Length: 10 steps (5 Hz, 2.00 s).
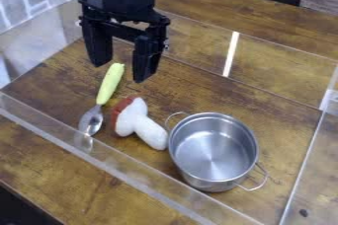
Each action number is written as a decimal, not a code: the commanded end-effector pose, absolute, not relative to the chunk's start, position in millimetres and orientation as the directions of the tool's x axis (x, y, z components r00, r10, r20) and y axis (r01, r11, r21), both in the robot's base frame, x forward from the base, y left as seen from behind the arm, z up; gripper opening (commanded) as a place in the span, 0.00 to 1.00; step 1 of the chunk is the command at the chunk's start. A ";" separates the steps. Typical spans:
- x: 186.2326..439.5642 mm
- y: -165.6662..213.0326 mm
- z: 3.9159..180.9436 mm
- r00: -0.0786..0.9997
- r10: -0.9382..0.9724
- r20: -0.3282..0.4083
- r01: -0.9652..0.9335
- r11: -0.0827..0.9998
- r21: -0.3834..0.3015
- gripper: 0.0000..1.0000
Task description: Move the green spoon to the right
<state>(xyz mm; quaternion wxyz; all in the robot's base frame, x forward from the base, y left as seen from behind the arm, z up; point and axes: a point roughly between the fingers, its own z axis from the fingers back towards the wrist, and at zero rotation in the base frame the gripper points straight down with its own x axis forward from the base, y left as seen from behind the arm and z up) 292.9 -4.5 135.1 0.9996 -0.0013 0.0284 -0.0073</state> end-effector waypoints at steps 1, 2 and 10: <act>292.8 -5.7 125.4 0.996 -0.014 -0.083 0.013 1.000 -0.008 1.00; 316.5 -17.7 123.0 0.999 -0.032 -0.044 0.031 0.999 -0.018 1.00; 430.9 -21.9 112.0 0.994 -0.022 0.111 0.020 1.000 0.017 1.00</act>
